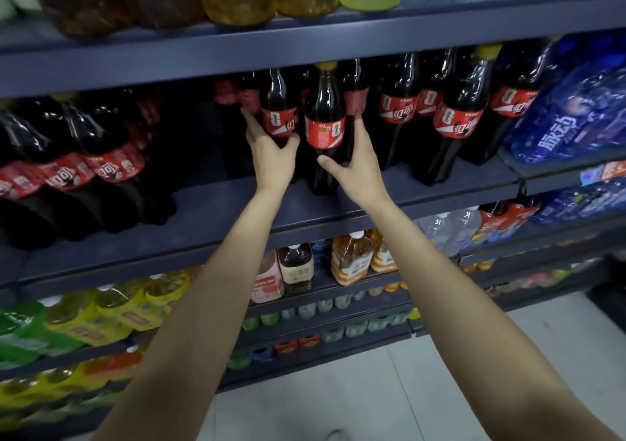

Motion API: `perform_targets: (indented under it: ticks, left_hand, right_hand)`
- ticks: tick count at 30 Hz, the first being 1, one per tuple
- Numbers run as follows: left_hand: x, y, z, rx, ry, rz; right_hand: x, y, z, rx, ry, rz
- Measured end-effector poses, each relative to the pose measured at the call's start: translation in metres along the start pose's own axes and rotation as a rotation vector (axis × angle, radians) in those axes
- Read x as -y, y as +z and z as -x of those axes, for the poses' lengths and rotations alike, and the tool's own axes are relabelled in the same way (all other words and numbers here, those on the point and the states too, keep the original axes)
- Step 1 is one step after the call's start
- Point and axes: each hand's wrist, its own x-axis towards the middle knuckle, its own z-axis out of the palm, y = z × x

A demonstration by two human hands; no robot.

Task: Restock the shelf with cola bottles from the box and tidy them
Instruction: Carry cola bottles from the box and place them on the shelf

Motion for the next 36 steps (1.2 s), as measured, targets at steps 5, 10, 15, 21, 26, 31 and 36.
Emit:
perform_targets:
  ticks: [5,10,15,21,26,31,36]
  left_hand:
    - [-0.015,-0.003,0.055,0.076,-0.117,0.028]
    - [-0.035,0.008,0.133,0.063,-0.018,0.100]
    - [-0.028,0.053,0.226,0.078,0.279,-0.018]
    - [-0.016,0.142,0.369,0.419,0.426,-0.004]
    - [-0.014,0.232,0.492,0.845,0.373,-0.085]
    - [-0.009,0.332,0.596,1.313,0.142,-0.296]
    - [-0.031,0.448,0.686,1.645,0.063,-0.466]
  right_hand:
    - [-0.001,-0.030,0.043,-0.015,0.015,0.068]
    - [-0.011,-0.078,0.098,-0.197,-0.116,0.234]
    - [-0.042,-0.155,0.193,-0.414,-0.271,0.514]
    - [-0.115,-0.271,0.352,-0.412,-0.006,0.566]
    - [-0.176,-0.374,0.490,-0.304,0.466,0.485]
    - [-0.224,-0.464,0.617,-0.391,0.880,0.374]
    - [-0.260,-0.561,0.710,-0.484,1.157,0.368]
